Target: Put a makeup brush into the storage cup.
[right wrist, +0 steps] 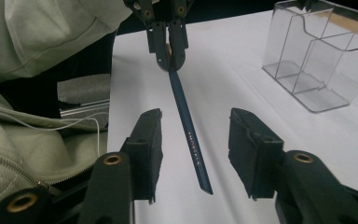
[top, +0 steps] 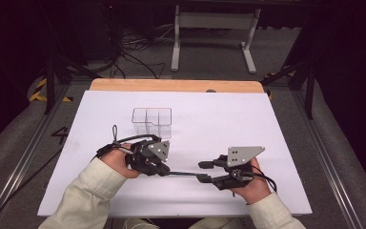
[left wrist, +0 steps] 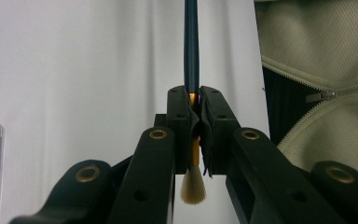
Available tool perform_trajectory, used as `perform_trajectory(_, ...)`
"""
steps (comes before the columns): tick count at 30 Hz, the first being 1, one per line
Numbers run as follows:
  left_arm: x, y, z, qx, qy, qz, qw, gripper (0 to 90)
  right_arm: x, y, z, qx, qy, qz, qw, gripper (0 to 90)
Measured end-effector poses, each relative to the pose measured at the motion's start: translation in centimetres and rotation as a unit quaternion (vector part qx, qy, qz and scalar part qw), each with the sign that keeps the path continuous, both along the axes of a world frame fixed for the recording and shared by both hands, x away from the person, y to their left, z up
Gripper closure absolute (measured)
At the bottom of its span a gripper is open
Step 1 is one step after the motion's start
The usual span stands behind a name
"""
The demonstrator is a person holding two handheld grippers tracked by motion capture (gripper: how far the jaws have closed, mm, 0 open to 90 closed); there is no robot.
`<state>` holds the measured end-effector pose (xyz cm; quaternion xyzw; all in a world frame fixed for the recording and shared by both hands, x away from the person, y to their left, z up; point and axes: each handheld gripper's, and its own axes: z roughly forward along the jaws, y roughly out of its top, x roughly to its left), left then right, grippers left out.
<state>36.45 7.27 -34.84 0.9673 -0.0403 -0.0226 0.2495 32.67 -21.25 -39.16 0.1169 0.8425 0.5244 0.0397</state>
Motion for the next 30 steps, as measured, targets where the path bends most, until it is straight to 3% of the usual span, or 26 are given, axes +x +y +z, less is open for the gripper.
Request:
perform_trajectory(15,0.0,-0.3,-0.3,0.003,0.006,-0.013,0.9999,83.4,0.0,0.7,-0.7,-0.040,0.004,0.013,0.9991,73.3)
perform_trajectory(30,-0.1,-0.3,-0.3,0.000,0.005,-0.017,0.9998,83.4,0.0,1.1,-1.1,-0.055,0.018,0.021,0.9981,78.9)
